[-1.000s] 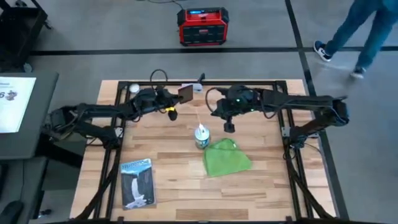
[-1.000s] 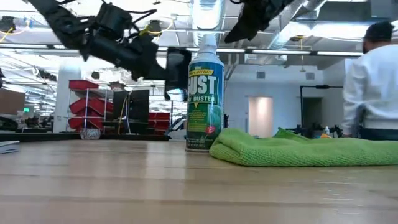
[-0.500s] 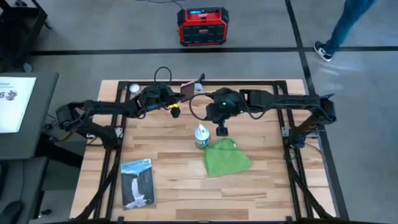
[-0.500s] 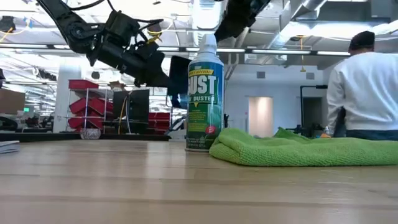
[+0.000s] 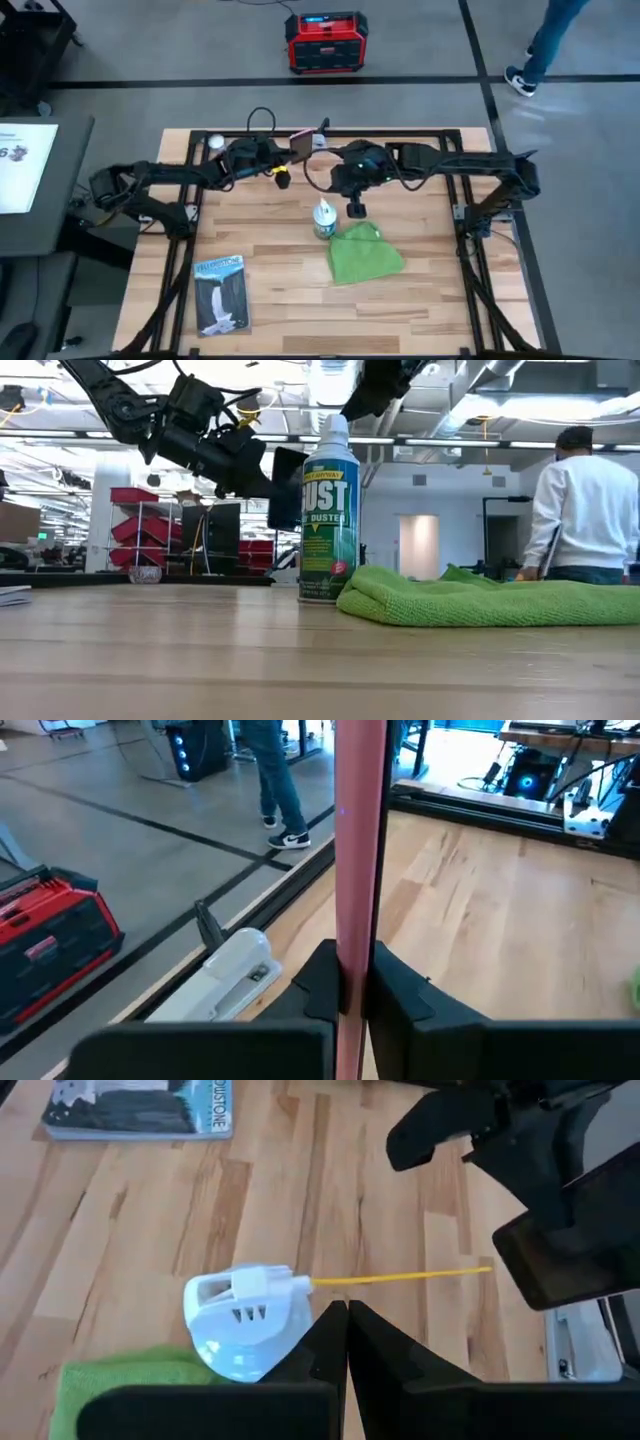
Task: Apply microfiber cloth
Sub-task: Spray the pink cellphone using the spray bottle
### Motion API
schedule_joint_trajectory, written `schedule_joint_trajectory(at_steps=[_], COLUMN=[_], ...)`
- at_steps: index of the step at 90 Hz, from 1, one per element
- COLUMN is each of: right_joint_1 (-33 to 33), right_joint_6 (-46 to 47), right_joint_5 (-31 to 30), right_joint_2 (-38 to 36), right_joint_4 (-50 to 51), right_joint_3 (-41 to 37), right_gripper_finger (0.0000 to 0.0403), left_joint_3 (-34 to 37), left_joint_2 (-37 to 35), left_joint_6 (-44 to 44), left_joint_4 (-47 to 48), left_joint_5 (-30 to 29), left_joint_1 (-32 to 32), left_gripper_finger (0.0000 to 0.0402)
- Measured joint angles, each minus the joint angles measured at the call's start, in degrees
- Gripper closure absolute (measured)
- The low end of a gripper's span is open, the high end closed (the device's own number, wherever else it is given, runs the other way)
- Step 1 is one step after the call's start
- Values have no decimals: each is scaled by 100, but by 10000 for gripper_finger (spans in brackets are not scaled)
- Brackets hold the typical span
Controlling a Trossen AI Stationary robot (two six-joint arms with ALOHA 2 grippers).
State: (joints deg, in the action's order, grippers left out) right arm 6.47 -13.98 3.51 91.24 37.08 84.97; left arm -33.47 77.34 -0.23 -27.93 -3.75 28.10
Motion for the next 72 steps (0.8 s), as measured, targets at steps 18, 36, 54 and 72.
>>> schedule_joint_trajectory(at_steps=[18,36,54,72], right_joint_1=[-12,-41,-65,-72], right_joint_6=[0,44,44,10], right_joint_5=[7,132,289,285], right_joint_2=[0,6,376,665], right_joint_4=[-4,-72,-202,168], right_joint_3=[0,-2,15,306], right_gripper_finger=[403,403,403,403], left_joint_3=[0,2,4,7], left_joint_2=[-53,-148,-143,-140], left_joint_6=[37,42,33,39], left_joint_4=[8,13,82,139], left_joint_5=[-110,-231,-243,-293], left_joint_1=[-172,-310,-350,-350], left_gripper_finger=[399,399,399,399])
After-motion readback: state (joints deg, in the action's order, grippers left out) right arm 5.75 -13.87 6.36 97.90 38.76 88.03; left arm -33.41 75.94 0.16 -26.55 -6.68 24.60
